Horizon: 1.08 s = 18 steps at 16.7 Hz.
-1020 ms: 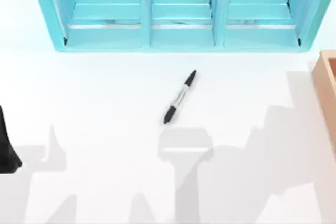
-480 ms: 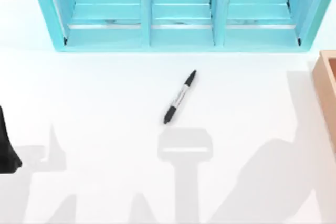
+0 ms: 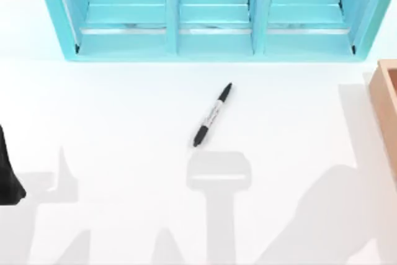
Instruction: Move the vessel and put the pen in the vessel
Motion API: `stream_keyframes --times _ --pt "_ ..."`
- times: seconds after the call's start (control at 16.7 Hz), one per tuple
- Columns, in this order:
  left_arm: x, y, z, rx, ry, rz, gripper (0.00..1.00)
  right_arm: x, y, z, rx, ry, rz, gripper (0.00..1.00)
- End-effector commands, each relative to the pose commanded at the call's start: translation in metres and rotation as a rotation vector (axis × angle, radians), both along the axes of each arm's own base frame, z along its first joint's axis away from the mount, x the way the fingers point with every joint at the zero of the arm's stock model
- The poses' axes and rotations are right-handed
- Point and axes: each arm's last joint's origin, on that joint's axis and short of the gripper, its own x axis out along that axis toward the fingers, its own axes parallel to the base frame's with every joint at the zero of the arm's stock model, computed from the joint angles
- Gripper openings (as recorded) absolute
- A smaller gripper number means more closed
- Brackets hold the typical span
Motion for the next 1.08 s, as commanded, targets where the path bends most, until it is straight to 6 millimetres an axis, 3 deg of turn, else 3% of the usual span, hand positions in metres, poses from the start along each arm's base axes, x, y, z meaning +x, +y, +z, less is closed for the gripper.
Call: stream_keyframes --times 0.72,1.08 --pt "0.0 0.0 0.0 0.0 0.0 0.0 1.0 0.0 0.0 0.0 0.0 0.0 0.0 0.02" --pt "0.0 0.0 0.0 0.0 0.0 0.0 1.0 0.0 0.0 0.0 0.0 0.0 0.0 0.0"
